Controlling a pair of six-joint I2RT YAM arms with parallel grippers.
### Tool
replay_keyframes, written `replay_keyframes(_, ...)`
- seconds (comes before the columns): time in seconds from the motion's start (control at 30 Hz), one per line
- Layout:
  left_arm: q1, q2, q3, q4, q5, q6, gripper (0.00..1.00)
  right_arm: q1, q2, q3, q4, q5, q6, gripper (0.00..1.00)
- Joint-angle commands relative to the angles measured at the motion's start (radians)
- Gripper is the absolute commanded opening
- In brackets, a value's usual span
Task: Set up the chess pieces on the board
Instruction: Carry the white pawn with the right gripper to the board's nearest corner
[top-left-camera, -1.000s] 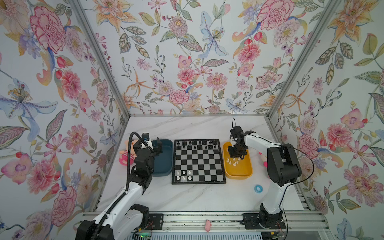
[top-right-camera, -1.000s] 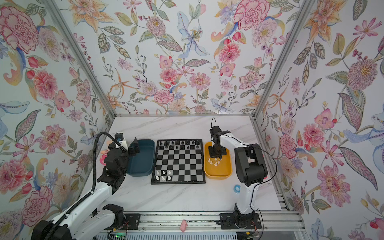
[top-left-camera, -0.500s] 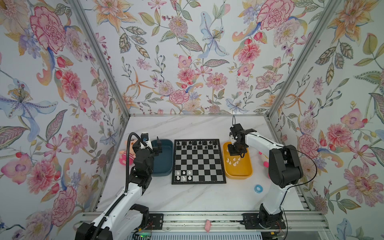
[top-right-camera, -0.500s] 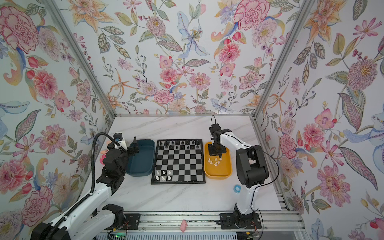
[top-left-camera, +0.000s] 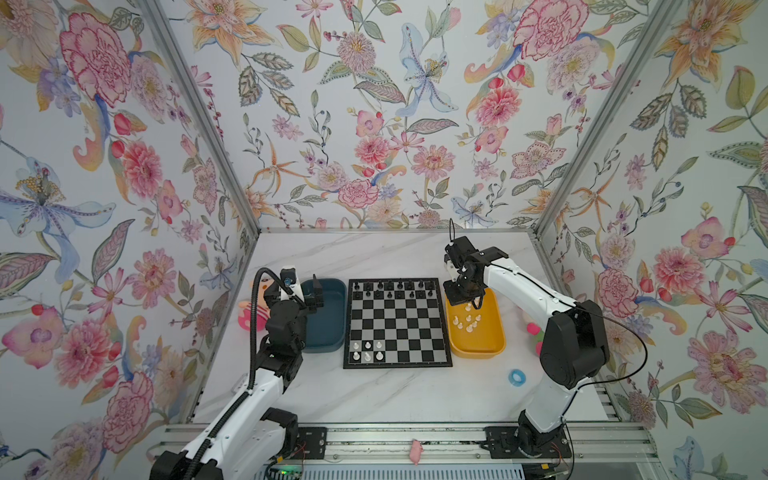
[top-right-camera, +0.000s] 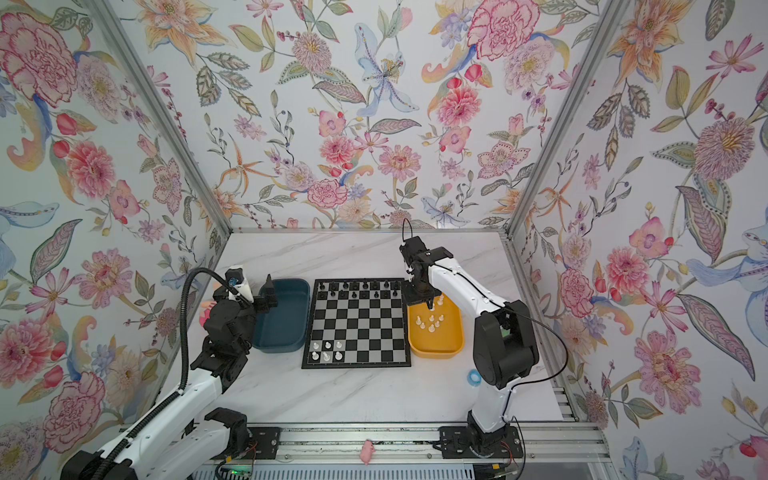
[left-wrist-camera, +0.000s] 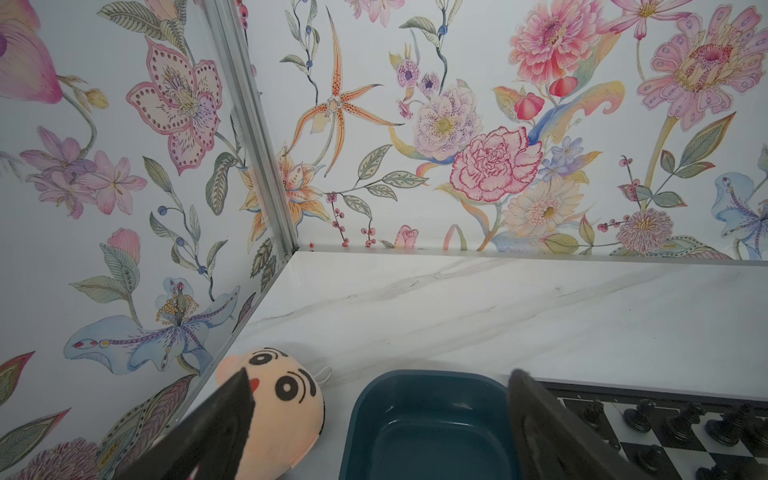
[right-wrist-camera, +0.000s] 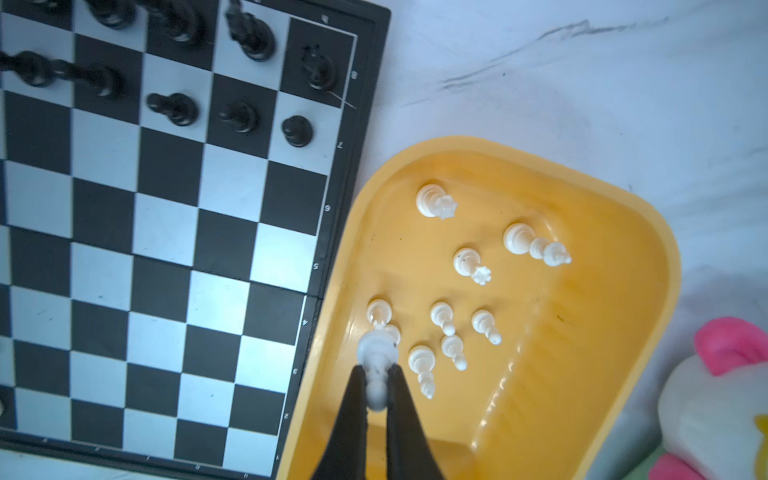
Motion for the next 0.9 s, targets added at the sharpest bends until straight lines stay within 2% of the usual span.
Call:
replay_keyframes(0.0,-0.011,-0.032,-0.022,0.033,-0.004,0.000,0.97,0.058,-0.043,0.051,-0.118,0.028,0.013,0.04)
replay_keyframes(0.37,-0.010,-0.117,-0.056,0.018,-0.009,0.004,0.97,0.290,0.068,0.163,-0.160,-0.038,0.048,0.03)
replay_keyframes(0.6,-0.010,-0.174,-0.074,0.009,-0.012,0.001,0.97,0.391,0.156,0.183,-0.104,-0.095,0.065,0.02)
replay_keyframes(0.87,-0.011,-0.197,-0.077,0.001,-0.009,-0.002,0.97,0.446,0.245,0.192,-0.049,-0.146,0.072,0.01)
